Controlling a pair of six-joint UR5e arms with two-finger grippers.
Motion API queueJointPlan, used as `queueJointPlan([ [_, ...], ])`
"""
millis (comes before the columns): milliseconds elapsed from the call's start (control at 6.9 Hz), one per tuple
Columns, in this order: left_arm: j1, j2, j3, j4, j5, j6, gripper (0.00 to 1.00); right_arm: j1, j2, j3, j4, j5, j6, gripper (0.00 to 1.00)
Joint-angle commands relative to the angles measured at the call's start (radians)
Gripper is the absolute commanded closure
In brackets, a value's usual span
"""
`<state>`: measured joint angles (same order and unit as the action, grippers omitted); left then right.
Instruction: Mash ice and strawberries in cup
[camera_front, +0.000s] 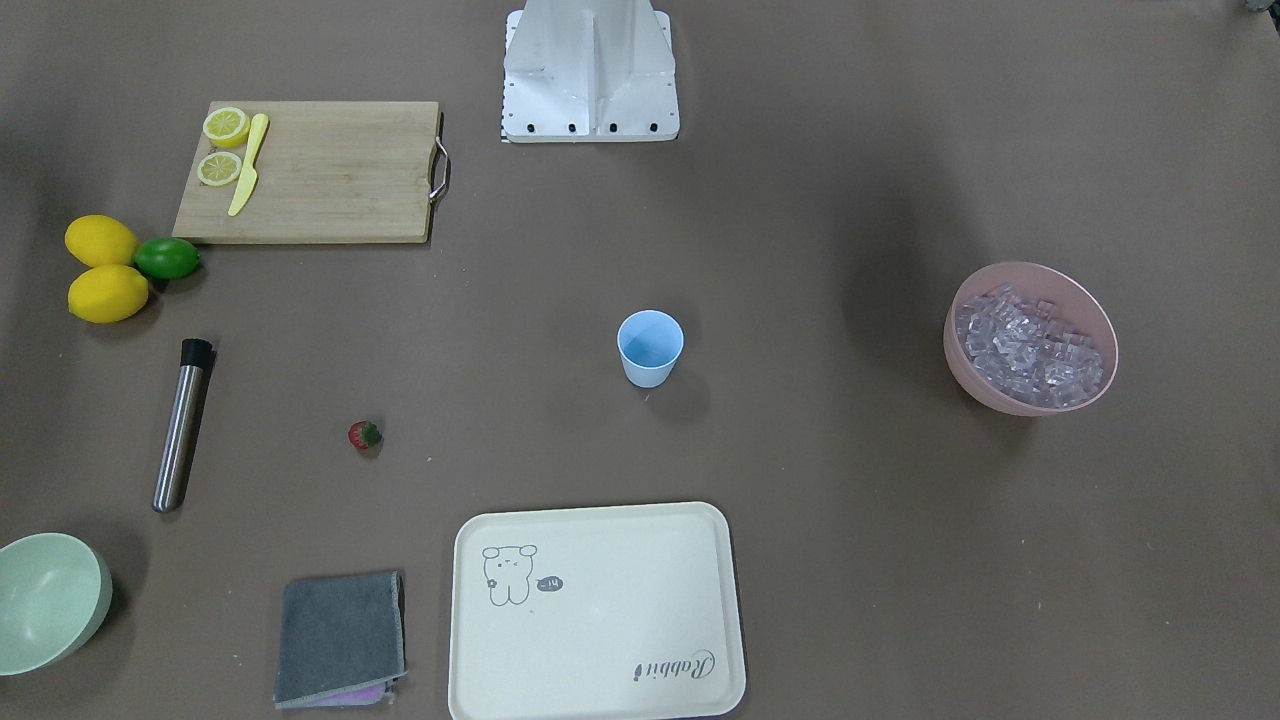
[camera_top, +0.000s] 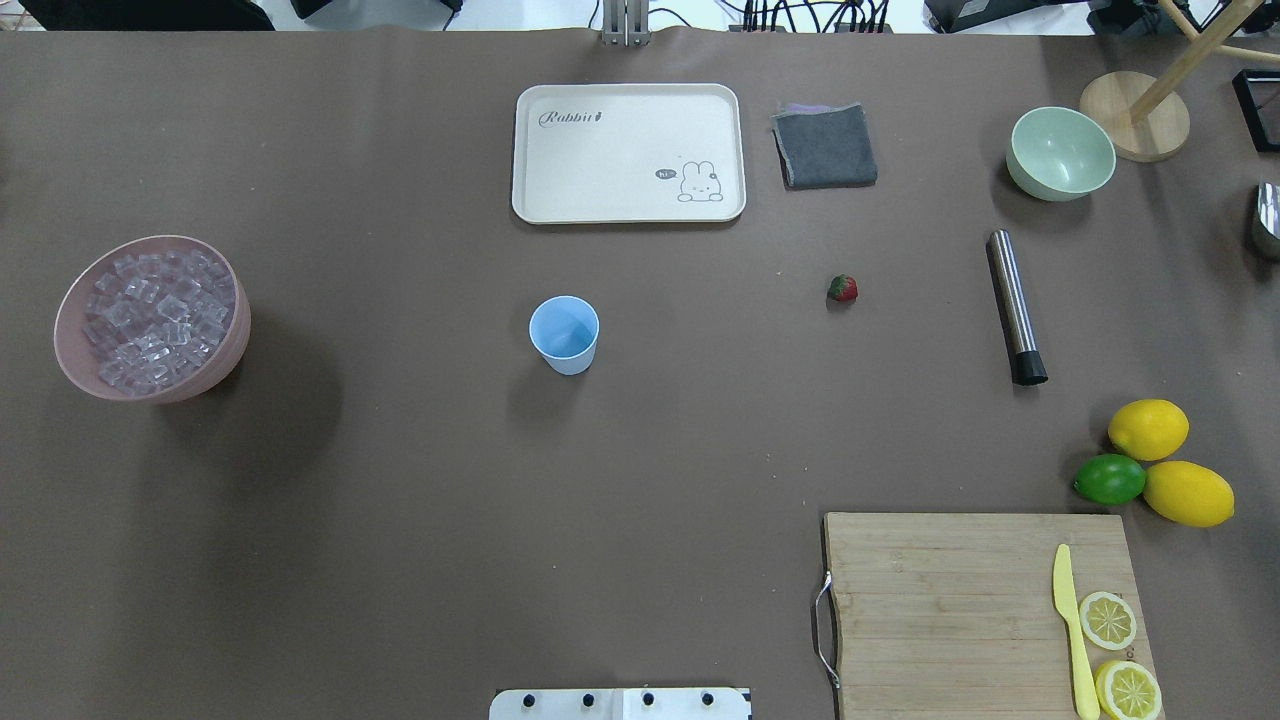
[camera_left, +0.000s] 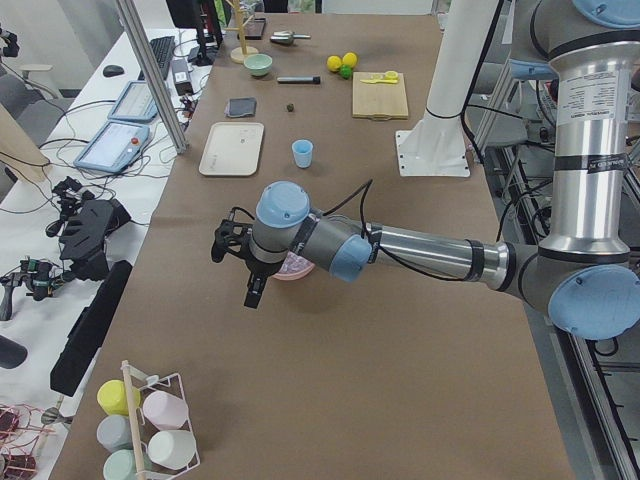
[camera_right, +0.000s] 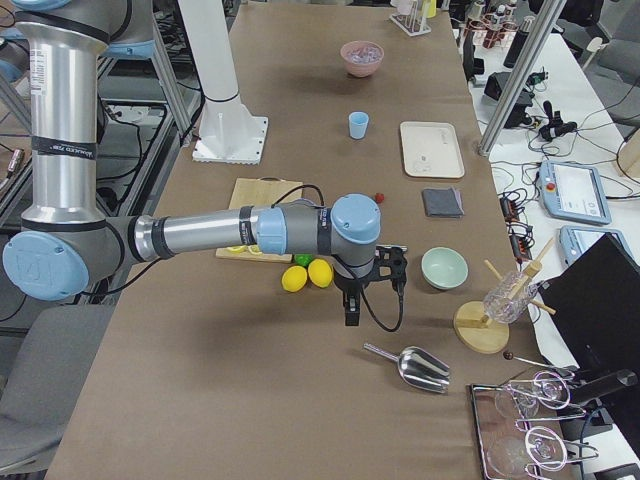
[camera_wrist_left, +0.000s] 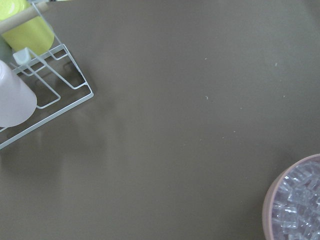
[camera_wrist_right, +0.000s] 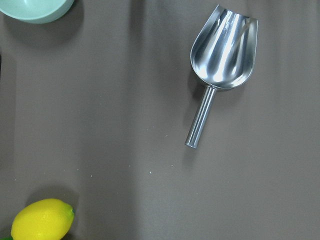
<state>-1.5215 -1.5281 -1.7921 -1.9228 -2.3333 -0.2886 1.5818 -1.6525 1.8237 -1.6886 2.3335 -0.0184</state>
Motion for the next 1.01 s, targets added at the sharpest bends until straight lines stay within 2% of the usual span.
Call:
queueJointPlan([
  [0, 0.143, -0.027, -0.074, -0.005, 0.084, -0.135, 0.03, 0.000, -0.001, 0.000, 0.000, 0.001, 0.000, 0.00],
  [145, 0.241, -0.044, -0.099, -0.005, 0.165, -0.230, 0.03, 0.000, -0.001, -0.001, 0.000, 0.003, 0.002, 0.00],
  [435, 0.395, -0.113, -0.087, -0.005, 0.247, -0.412, 0.03, 0.000, -0.001, -0.004, 0.001, 0.001, 0.002, 0.00],
  [580, 0.459, -0.148, -0.058, -0.005, 0.262, -0.452, 0.03, 0.000, -0.001, -0.004, 0.001, 0.001, 0.002, 0.00],
  [870, 0.512, -0.162, -0.035, -0.007, 0.269, -0.466, 0.03, 0.000, 0.000, -0.004, 0.001, 0.000, 0.000, 0.00],
])
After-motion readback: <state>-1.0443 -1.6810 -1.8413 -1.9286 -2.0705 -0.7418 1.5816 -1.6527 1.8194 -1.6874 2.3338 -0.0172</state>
